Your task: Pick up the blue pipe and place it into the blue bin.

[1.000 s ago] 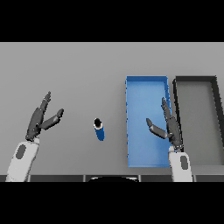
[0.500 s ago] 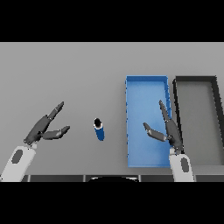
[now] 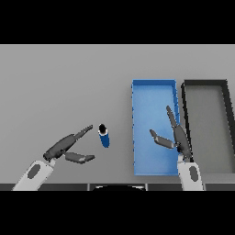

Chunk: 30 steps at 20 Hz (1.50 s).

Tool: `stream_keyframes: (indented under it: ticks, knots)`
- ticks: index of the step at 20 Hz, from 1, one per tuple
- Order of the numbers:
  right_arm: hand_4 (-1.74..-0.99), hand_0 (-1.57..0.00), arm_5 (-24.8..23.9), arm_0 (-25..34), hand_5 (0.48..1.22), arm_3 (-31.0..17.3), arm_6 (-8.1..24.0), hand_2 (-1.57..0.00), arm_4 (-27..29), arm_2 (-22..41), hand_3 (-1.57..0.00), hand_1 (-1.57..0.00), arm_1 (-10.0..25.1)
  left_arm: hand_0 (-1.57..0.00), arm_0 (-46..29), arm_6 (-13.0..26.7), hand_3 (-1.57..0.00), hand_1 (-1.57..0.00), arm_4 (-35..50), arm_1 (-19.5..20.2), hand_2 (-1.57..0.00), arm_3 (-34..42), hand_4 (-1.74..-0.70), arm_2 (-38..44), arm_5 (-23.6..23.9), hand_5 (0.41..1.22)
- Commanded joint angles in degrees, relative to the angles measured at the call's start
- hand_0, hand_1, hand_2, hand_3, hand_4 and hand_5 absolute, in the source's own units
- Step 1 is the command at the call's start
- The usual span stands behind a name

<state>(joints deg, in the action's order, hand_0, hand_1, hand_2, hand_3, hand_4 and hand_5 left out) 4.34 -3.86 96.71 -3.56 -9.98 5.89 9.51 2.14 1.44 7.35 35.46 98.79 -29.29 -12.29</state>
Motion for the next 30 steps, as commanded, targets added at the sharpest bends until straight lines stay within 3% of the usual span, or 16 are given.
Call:
stream_keyframes:
  ticks: [1, 7, 12, 17, 20, 22, 23, 25, 27, 29, 30]
  knots:
    - [-1.212, 0.00, -0.1, 0.4, 0.570, 0.1, 1.1, 0.00, 0.2, -0.2, 0.00, 0.00, 0.0, 0.00, 0.5, 0.1, 0.00, 0.00, -0.6, -1.3, 0.00, -0.8, -1.11, -0.8, 0.1, 0.463]
    - [-1.207, 0.00, 0.5, -0.7, 0.555, 0.4, 0.0, 0.00, 0.7, -0.3, 0.00, 0.00, 0.0, 0.00, 4.3, -2.9, 0.00, 0.00, -3.9, -9.1, 0.00, -7.1, -1.14, -3.0, 2.1, 0.488]
    - [-1.200, 0.00, 0.2, 0.2, 0.549, 0.2, 0.8, 0.00, 1.1, -0.4, 0.00, 0.00, -0.6, 0.00, 6.9, -2.5, 0.00, 0.00, -3.4, -15.3, 0.00, -13.4, -1.14, -3.1, 3.3, 0.495]
    - [-1.195, 0.00, 0.3, -0.9, 0.548, 0.6, -0.1, 0.00, 1.2, -0.8, 0.00, 0.00, 0.0, 0.00, 8.2, -7.1, 0.00, 0.00, -6.8, -19.0, -0.02, -19.4, -1.10, -3.9, 5.5, 0.517]
    - [-1.186, 0.00, -0.1, -0.6, 0.554, -0.1, 0.2, 0.00, 0.1, -0.5, 0.00, 0.00, -0.1, 0.00, 9.2, -7.0, -0.11, -0.04, -2.9, -21.5, -0.17, -20.1, -1.18, -2.8, 3.8, 0.601]
    - [-1.196, 0.00, 0.2, 0.0, 0.560, -0.8, 0.3, 0.00, 1.3, -1.2, 0.00, 0.00, -0.1, -0.04, 8.9, -6.8, -0.35, -0.25, -0.8, -22.7, -0.42, -20.1, -1.27, -2.3, 3.1, 0.675]
    - [-1.192, 0.00, 0.0, -0.7, 0.560, -1.2, -0.7, 0.00, 0.8, -1.1, 0.00, 0.00, 0.0, -0.18, 8.6, -7.2, -0.59, -0.41, 0.2, -23.1, -0.58, -20.1, -1.30, -2.0, 2.8, 0.784]
    - [-1.189, 0.00, -0.1, -0.9, 0.562, -0.8, -0.8, 0.00, 0.4, -0.6, 0.00, 0.00, -0.3, -0.65, 9.5, -6.7, -0.91, -0.83, 0.1, -24.5, -0.94, -21.1, -1.45, -1.8, 3.7, 0.941]
    - [-1.182, 0.00, 0.1, -1.3, 0.562, 0.3, -1.1, 0.00, 0.3, -0.3, 0.00, 0.00, -0.2, -0.98, 8.9, -8.7, -1.11, -1.10, -0.7, -25.6, -1.16, -21.1, -1.55, -2.8, 3.8, 1.042]
    - [-1.178, 0.00, 0.2, -0.3, 0.561, 0.4, 0.2, 0.00, 1.2, -1.4, 0.00, 0.00, 0.7, -1.19, 7.9, -8.9, -1.26, -1.27, -0.7, -24.6, -1.31, -19.4, -1.62, -3.7, 3.9, 1.106]
    - [-1.176, 0.00, 0.1, -0.8, 0.560, 0.6, 0.1, 0.00, 0.8, -0.9, 0.00, 0.00, 0.3, -1.27, 7.6, -8.9, -1.32, -1.33, -1.1, -24.1, -1.36, -18.9, -1.59, -4.0, 4.4, 1.129]
